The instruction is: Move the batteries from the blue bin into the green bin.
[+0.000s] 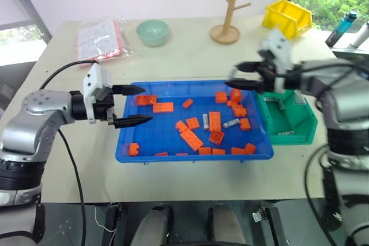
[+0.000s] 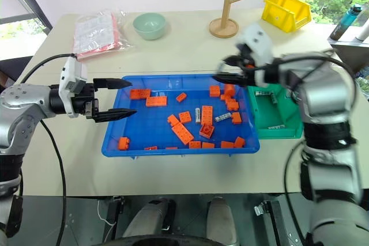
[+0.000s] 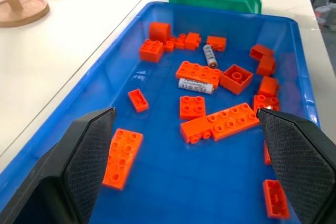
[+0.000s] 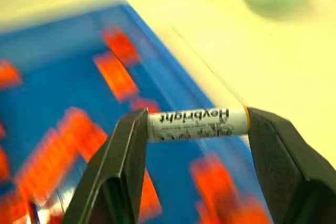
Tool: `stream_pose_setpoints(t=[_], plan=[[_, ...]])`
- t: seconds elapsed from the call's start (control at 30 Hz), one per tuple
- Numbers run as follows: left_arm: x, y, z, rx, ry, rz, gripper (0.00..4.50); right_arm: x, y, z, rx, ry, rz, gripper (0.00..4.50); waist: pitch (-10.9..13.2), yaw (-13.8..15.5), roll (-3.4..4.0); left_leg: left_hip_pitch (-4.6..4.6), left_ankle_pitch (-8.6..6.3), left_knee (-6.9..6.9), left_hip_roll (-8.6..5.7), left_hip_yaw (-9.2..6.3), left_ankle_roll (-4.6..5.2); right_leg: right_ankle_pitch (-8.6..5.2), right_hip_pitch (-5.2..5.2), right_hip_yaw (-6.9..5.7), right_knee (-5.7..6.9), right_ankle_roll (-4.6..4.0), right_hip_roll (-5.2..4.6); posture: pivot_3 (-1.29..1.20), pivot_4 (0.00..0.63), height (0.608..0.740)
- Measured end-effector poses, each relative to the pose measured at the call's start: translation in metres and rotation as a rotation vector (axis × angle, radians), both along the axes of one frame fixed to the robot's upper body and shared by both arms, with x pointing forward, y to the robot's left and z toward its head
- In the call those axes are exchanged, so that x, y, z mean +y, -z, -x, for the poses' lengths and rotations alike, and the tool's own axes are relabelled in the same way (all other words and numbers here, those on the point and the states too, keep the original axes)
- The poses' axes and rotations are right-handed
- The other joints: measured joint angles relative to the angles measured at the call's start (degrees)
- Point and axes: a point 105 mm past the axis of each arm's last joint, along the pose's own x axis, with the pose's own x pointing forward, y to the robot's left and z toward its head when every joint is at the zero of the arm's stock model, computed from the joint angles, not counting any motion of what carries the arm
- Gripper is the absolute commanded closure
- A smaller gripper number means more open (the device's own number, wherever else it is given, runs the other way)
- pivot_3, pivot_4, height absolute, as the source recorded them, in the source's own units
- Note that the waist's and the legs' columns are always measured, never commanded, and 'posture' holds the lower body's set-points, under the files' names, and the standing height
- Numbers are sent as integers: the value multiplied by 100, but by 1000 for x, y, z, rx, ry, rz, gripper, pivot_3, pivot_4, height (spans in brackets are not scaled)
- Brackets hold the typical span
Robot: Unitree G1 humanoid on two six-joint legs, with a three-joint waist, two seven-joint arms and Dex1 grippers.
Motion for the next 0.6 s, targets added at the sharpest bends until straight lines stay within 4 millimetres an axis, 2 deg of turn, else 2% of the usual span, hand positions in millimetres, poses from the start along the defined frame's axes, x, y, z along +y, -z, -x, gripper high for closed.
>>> stream_pose_setpoints(t=[0.17,0.23,0.3,0.33,0.4,0.47,0.53,0.6], plan=[[-13,1,1,15,75,16,0,-60,27,25,93,220,46,2264,0,-3,0,0,0,1,6,16,1,0,3,1,1,0,1,0,150,719],[-19,-1,1,12,102,15,0,-72,33,30,103,273,51,1225,0,-15,0,1,0,0,14,28,1,0,3,1,2,0,4,0,150,719],[-23,-2,1,12,129,18,0,-80,41,34,119,308,58,388,0,-14,1,3,0,0,18,31,1,0,3,1,1,0,6,0,150,719],[-24,-3,0,10,135,17,0,-82,45,35,124,321,64,44,0,-10,1,3,0,0,18,32,1,0,3,1,1,0,6,0,150,719],[-24,-4,-2,8,135,19,0,-84,47,35,118,335,71,44,0,-6,1,3,0,1,15,33,1,0,4,1,1,0,4,0,150,719],[-25,-4,-4,9,136,12,0,-79,40,33,82,318,68,44,0,-4,1,3,0,1,16,32,1,0,3,1,1,1,4,0,150,719],[-25,-4,-4,7,139,10,0,-69,22,27,24,279,41,44,0,-18,1,3,0,1,17,34,1,0,2,1,-1,0,5,0,150,719],[-28,-5,-4,1,153,10,0,-51,-10,19,-80,208,2,44,0,-23,2,4,0,1,21,35,0,0,1,0,-5,1,7,0,150,719]])
